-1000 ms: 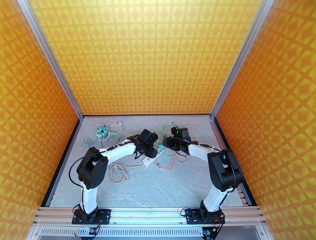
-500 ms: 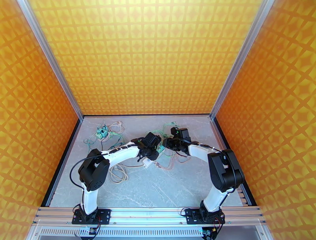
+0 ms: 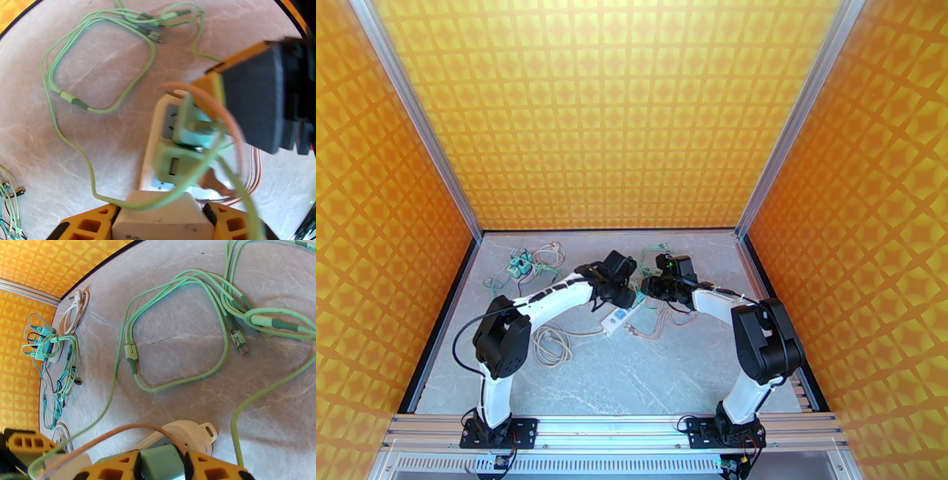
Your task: Pull the plug off the socket
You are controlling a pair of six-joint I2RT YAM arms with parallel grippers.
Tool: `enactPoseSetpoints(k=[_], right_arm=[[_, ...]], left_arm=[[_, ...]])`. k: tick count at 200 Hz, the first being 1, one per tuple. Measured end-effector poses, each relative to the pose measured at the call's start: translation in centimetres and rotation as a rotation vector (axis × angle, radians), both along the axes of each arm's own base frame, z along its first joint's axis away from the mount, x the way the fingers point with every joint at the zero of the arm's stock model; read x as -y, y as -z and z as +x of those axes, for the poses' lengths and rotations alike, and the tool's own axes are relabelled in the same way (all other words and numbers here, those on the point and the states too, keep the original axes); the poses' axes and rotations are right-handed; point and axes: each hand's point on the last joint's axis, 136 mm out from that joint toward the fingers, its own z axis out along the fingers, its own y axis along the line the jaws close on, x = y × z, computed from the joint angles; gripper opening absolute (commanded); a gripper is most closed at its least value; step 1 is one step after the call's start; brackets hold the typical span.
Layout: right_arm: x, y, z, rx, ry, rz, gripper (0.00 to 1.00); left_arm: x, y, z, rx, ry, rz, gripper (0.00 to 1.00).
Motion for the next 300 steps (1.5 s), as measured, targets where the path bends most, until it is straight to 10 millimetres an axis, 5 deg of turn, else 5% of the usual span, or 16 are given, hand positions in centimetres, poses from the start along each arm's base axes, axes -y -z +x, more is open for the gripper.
enactPoseSetpoints(k=[47, 109, 182, 236, 300], right_arm=[[0.0, 0.0, 0.0, 0.004, -0.002, -0.005, 0.35], [0.1, -0.2, -0.1, -0.002, 0.005, -0.006, 0.38], [1.3, -0.5, -1.0, -0.056, 0.074, -0.034, 0.42], [1.8, -0.7, -1.9, -0.1, 0.106, -0.044, 0.46], [2.0, -3.5, -2.4, -0.066, 0.138, -0.005, 0.66]], left_arm=[[-2.1, 0.2, 0.6, -0.023, -0.041, 0.011, 0.35], [-8.4, 0.2, 3.2, -0.029, -0.136, 0.084, 0.35], [-8.8, 1.2, 2.0, -0.039, -0.074, 0.152, 0.35], [-11.7, 4.1, 0.4, -0.066, -0.045, 0.305, 0.34], [-10.9, 4.7, -1.5, -0.052, 0.018, 0.357, 0.36]])
